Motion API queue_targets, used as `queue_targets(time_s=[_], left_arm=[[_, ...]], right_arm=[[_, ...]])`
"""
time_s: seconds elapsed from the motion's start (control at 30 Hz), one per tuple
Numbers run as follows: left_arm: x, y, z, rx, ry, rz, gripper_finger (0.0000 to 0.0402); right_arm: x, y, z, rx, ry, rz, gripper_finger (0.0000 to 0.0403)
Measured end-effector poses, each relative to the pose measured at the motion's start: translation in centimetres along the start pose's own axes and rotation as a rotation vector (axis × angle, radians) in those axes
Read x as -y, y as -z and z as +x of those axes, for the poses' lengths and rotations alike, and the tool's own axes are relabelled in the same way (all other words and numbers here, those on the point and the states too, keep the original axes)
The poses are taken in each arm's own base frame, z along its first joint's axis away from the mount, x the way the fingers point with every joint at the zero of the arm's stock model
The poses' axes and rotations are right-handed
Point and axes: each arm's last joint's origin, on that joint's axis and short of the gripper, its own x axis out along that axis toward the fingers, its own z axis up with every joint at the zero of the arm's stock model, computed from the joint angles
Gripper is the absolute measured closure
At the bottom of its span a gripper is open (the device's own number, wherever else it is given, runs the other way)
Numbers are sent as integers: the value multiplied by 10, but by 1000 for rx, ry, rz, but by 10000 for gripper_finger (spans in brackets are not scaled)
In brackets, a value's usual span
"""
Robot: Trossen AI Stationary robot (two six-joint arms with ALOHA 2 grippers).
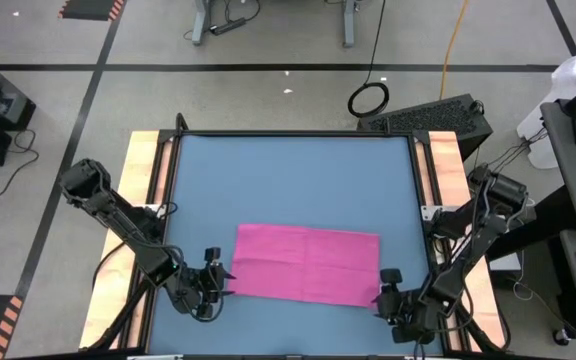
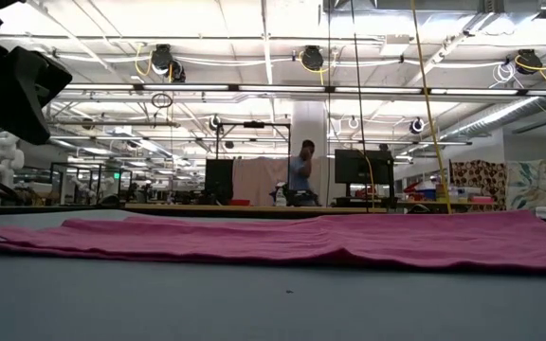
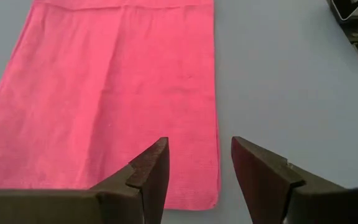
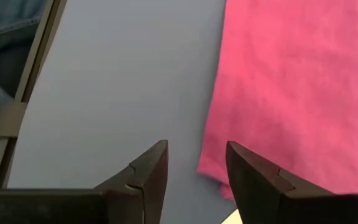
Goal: Roll towel into tight, uniform cylinder
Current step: Fold the pink towel
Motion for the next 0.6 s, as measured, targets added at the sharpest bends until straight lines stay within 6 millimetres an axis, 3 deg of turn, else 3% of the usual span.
queue_targets(time_s=[0.33, 0.6], left_arm=[[0, 0, 0, -4, -2, 4, 224], [0, 1, 0, -5, -3, 5, 224]], right_arm=[[0, 11, 18, -60, 64, -47, 262], [1, 9, 14, -61, 49, -37, 361]])
